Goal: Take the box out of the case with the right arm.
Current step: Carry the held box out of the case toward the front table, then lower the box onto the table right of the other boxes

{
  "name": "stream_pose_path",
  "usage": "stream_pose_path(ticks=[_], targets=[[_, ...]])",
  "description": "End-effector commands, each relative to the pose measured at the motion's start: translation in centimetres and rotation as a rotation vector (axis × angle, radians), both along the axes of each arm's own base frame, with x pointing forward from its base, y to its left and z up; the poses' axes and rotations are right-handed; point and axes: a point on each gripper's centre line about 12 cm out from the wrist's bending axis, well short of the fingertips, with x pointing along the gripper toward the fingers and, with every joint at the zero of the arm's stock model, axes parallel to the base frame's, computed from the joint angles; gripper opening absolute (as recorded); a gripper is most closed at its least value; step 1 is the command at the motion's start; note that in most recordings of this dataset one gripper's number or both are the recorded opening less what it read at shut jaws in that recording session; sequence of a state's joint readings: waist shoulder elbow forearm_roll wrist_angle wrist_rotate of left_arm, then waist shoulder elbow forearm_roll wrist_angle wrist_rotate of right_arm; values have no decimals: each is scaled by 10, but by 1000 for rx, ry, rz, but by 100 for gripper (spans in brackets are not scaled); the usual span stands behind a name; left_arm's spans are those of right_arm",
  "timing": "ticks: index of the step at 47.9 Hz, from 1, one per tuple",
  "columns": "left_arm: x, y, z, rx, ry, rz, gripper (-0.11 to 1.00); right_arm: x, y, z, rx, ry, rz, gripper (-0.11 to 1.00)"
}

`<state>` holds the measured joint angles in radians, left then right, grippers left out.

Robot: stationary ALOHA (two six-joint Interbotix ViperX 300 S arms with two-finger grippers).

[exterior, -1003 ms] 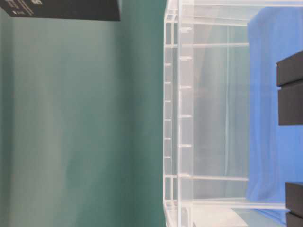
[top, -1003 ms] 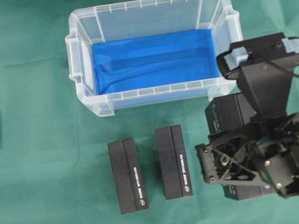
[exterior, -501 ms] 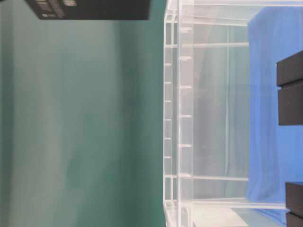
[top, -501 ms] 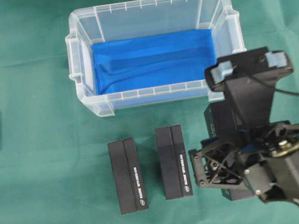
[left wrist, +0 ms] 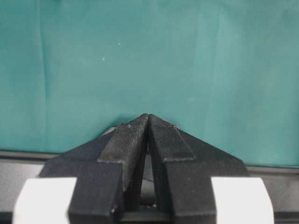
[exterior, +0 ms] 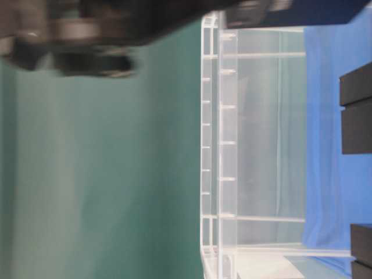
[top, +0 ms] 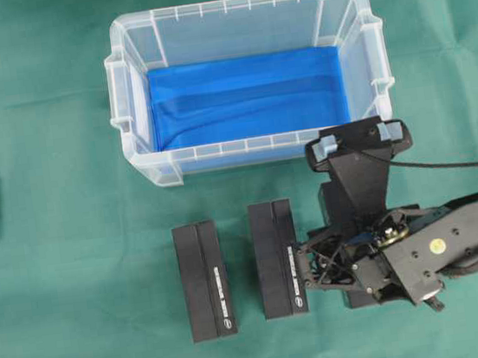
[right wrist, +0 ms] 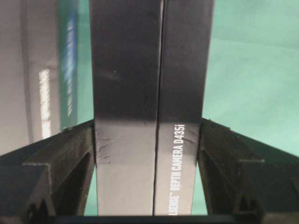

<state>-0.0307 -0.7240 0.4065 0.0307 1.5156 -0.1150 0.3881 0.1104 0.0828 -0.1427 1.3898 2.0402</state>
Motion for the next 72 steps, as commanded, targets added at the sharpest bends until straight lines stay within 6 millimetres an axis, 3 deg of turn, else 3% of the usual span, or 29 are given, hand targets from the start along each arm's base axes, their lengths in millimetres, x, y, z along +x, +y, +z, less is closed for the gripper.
stream_pose_path(ticks=[1, 13, 43, 46, 53, 72], targets=[[1, 1, 7, 0, -26, 5, 2, -2, 0, -8, 24, -46, -13, 64], [1, 1, 7, 1, -26, 3, 2, -4, 0, -39, 43, -74, -43, 64], [1, 1, 8, 2, -26, 4, 2, -6, 1, -36, 58, -65, -58, 64], [1, 0, 7, 1, -26, 2, 2, -5, 1, -35, 59, -67, -58, 68], [1, 1, 8, 2, -26, 2, 2, -3, 2, -31, 60, -74, -58, 92], [1, 1, 8, 2, -26, 4, 2, -1, 0, -24, 66, -91, -62, 89]])
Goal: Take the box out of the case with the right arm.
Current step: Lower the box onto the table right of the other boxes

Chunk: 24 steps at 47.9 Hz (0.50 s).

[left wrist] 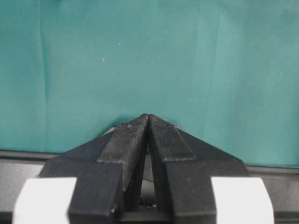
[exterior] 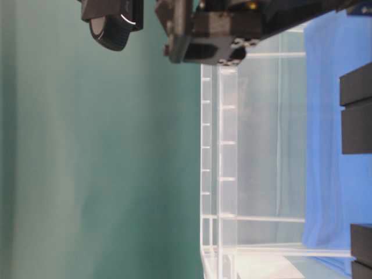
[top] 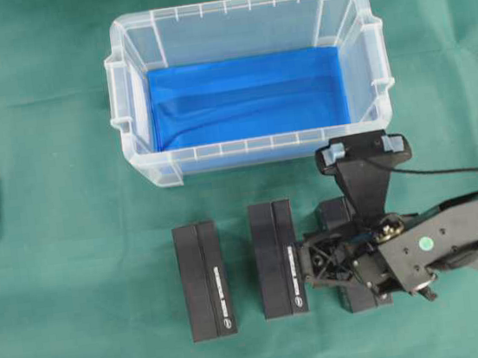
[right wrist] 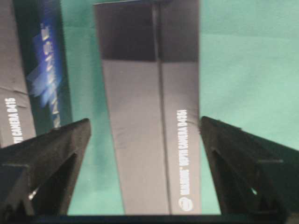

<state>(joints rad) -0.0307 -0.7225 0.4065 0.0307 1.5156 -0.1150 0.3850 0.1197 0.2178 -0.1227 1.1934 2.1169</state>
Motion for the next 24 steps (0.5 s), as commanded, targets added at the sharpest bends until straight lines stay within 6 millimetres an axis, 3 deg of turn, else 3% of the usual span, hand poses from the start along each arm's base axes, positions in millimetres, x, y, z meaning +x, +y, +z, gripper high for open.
stream_pose_path(ticks=[1, 11, 24], targets=[[1, 1, 8, 0, -29, 5, 2, 3, 0, 20, 20, -50, -4, 89], [1, 1, 8, 0, -28, 5, 2, 0, -5, 51, 16, -60, -15, 89], [1, 1, 8, 1, -31, 5, 2, -15, -14, 112, -12, -52, -22, 89]])
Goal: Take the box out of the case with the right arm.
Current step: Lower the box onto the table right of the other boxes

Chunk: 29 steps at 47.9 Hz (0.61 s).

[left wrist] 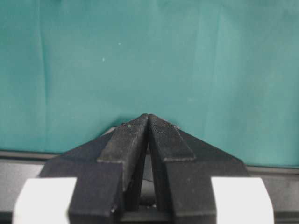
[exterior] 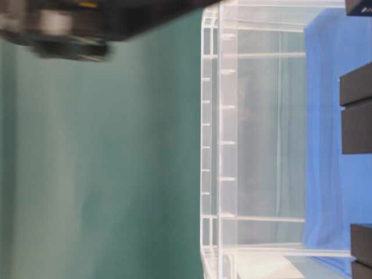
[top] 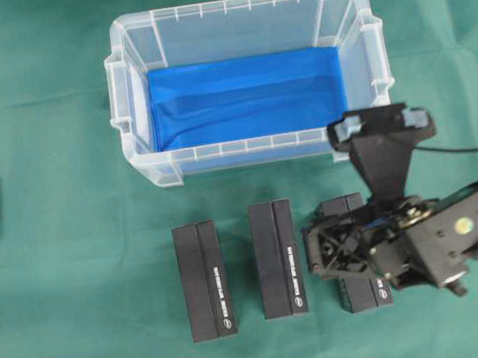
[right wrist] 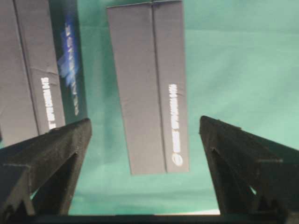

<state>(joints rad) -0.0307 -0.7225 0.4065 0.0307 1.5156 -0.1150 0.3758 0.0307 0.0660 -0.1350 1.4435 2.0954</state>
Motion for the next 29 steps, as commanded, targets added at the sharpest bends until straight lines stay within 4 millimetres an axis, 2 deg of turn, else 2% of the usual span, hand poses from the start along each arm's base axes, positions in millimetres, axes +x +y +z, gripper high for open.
stream_pose_path(ticks=[1, 7, 21, 29], targets=[[1, 1, 8, 0, -29, 5, 2, -7, -6, 37, 3, -52, -8, 89], [1, 1, 8, 0, -29, 5, 2, -12, -10, 49, -26, -24, -17, 88], [1, 1, 8, 1, -31, 3, 2, -10, -11, 50, -25, -34, 9, 88], [1, 1, 8, 1, -31, 3, 2, -16, -13, 52, -18, -35, 12, 88]])
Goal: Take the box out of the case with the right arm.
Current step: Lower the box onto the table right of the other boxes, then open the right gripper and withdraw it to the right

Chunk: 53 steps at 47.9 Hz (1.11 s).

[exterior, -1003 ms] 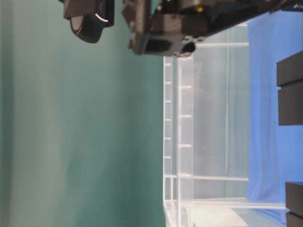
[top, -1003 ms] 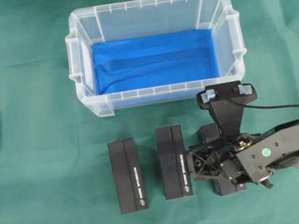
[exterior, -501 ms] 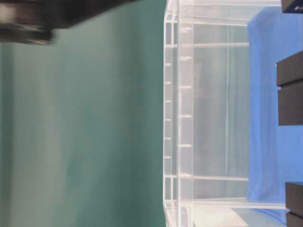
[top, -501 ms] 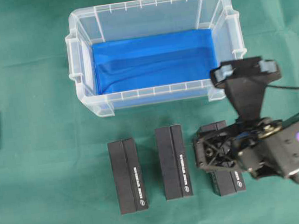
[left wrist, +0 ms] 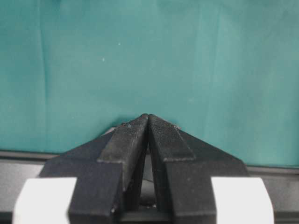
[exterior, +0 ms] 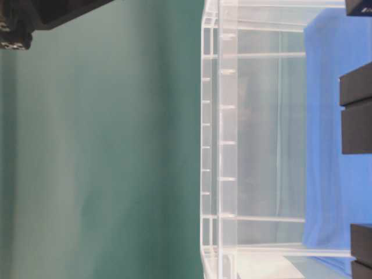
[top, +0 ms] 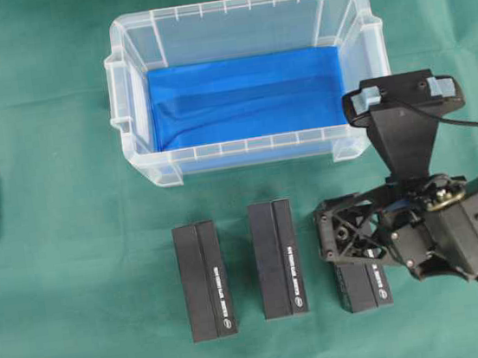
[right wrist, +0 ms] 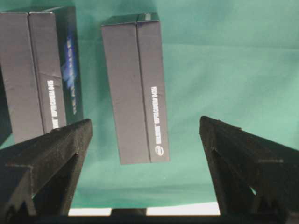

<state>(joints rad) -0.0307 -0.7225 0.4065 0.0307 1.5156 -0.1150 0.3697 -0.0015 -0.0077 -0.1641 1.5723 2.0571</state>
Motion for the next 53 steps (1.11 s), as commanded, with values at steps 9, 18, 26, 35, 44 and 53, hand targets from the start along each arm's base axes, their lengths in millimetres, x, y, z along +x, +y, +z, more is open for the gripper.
stream_pose_path(ticks=[9, 18, 26, 35, 44, 53], targets=[[1, 1, 8, 2, -29, 5, 2, -28, -6, 21, 31, -64, -2, 88], [1, 1, 8, 1, -31, 3, 2, -53, -11, 18, 41, -79, 17, 88], [1, 1, 8, 3, -28, 2, 2, -81, -16, 15, 44, -71, 32, 88], [0, 1, 8, 4, -28, 0, 2, -113, -20, 15, 48, -66, 27, 88], [1, 1, 8, 4, -28, 0, 2, -131, -25, 16, 44, -54, 22, 88], [1, 1, 8, 4, -28, 0, 2, -133, -25, 16, 41, -51, 29, 88]])
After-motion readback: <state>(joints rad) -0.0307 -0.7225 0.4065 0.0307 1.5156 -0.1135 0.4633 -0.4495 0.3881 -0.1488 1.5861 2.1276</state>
